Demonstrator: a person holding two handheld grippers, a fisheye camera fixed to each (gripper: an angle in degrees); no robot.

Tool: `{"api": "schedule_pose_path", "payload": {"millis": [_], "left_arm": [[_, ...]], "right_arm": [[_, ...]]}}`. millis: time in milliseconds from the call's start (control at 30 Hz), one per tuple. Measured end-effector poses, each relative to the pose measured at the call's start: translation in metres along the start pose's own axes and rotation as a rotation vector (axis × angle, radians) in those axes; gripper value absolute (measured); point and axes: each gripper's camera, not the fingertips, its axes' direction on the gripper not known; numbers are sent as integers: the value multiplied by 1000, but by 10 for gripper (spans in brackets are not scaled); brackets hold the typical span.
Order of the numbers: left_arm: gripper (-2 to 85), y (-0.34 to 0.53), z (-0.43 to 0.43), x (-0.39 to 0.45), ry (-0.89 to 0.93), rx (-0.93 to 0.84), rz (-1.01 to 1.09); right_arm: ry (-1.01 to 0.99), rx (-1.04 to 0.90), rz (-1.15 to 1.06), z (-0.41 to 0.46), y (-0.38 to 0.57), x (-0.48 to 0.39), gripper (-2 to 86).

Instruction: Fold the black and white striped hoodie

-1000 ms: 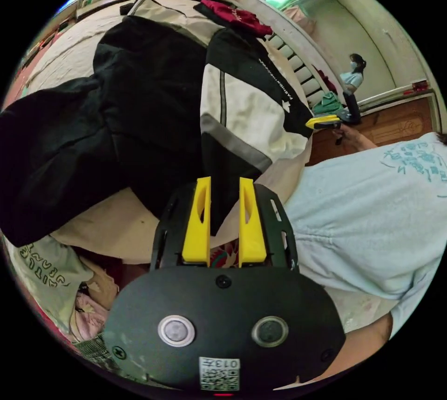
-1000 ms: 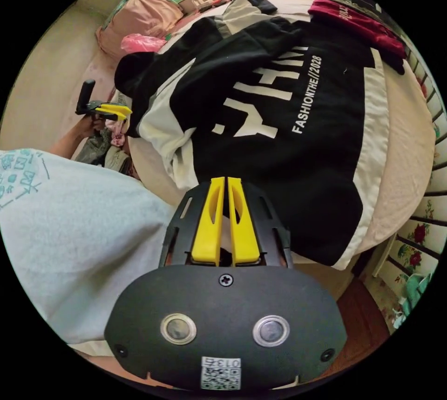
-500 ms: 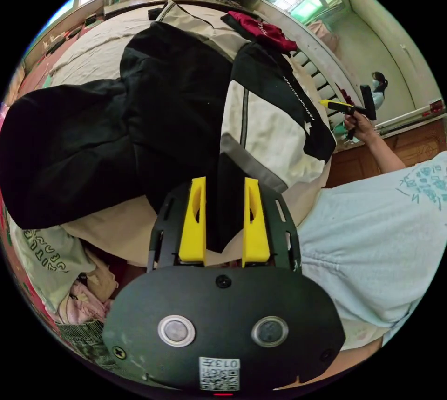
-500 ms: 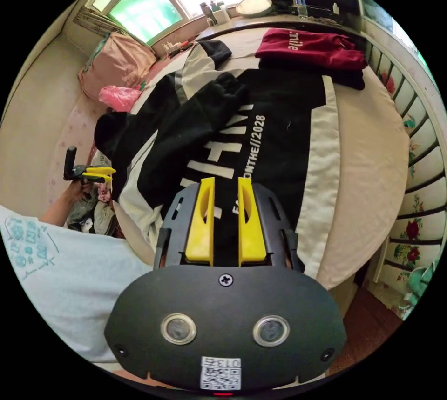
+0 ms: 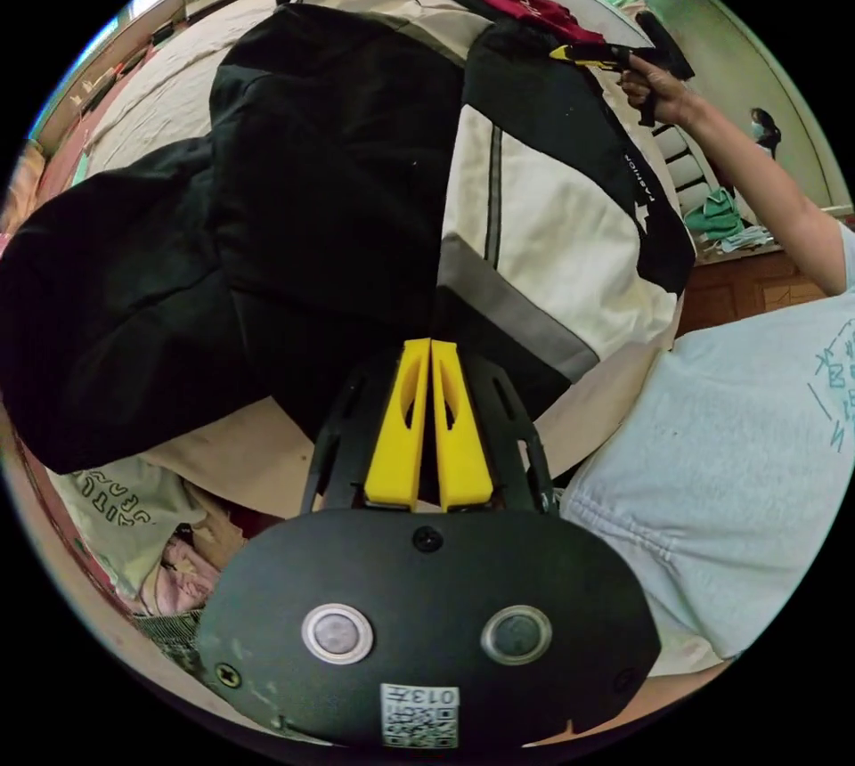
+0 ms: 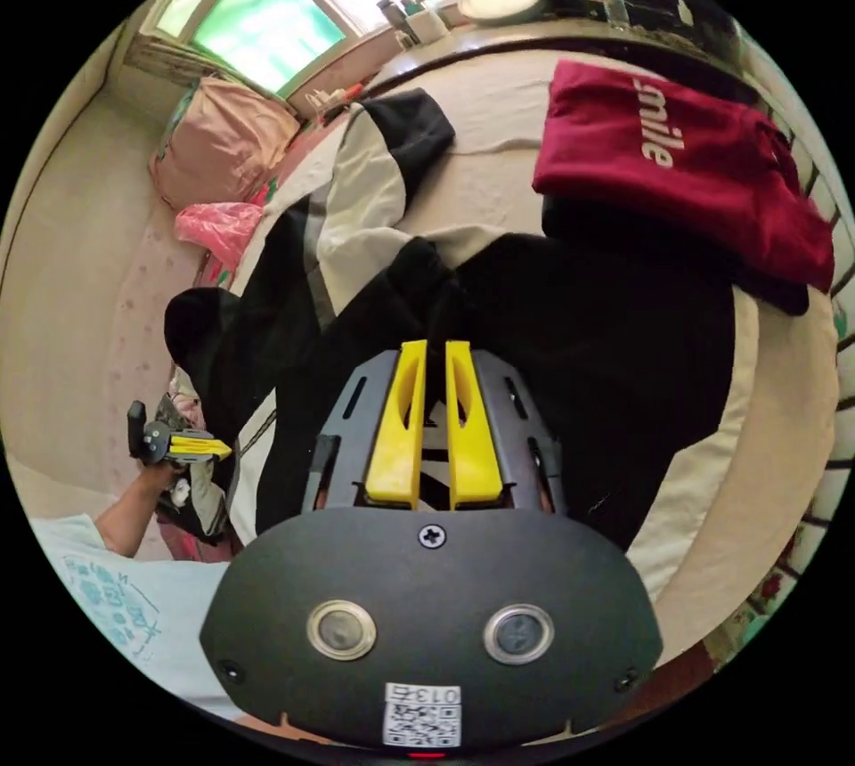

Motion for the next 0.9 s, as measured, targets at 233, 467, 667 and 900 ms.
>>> {"api": "schedule_pose_path", "payload": {"millis": [233,467,667,900], "left_arm": [[-5,17,-57,5,-81,203,-9],[-4,2,-84,-8,-254,328,-88],[4,-8,-50,-45,-257,260,-149],[97,64,-55,-61,8,295,-43]], "right_arm": [[116,340,-414,-83,-42,-94,30],[252,436,-570,-92,-152,-162,36],[241,219,-384,-34,-209,-133,81],[25,239,-383,-98,-71,-55,96]]}}
